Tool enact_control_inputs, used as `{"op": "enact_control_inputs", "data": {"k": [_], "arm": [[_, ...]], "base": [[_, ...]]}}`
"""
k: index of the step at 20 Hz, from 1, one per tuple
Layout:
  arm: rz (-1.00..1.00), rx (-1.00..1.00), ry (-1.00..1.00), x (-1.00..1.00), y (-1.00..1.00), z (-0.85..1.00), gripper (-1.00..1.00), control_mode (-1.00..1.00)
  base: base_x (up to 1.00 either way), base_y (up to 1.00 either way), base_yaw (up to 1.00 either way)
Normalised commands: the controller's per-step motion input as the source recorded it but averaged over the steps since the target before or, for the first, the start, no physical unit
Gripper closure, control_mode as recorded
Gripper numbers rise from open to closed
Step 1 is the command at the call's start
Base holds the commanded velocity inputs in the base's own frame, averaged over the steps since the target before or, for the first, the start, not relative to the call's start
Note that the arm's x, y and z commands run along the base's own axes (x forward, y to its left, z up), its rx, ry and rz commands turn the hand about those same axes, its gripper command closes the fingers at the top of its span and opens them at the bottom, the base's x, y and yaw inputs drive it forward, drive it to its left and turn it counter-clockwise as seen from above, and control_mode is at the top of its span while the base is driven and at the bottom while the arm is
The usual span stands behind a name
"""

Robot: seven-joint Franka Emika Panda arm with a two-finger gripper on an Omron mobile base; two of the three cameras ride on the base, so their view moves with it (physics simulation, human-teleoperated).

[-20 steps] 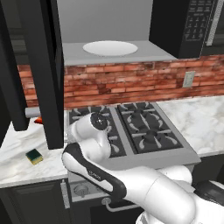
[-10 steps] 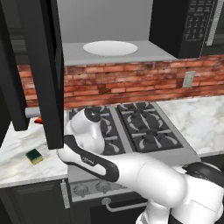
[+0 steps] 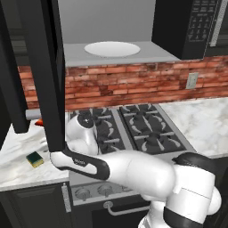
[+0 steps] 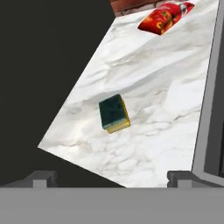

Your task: Place the sponge inside the microwave to prepare for sanitizing.

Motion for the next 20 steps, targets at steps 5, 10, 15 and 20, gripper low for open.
{"op": "enact_control_inputs", "data": {"k": [5,10,15,20], "arm": [[0.0,0.0,0.0,0.25,0.21,-0.24,-1.0,-1.0],[0.0,-0.02,0.0,0.32,0.22,-0.19,-1.0,-1.0],[0.03,-0.08,0.0,0.25,0.14,-0.2,-1.0,-1.0],[0.04,-0.03,0.01,0.15,0.21,-0.18,-1.0,-1.0]], "base": [[0.0,0.0,0.0],[0.0,0.0,0.0],[0.0,0.0,0.0],[0.0,0.0,0.0]]}}
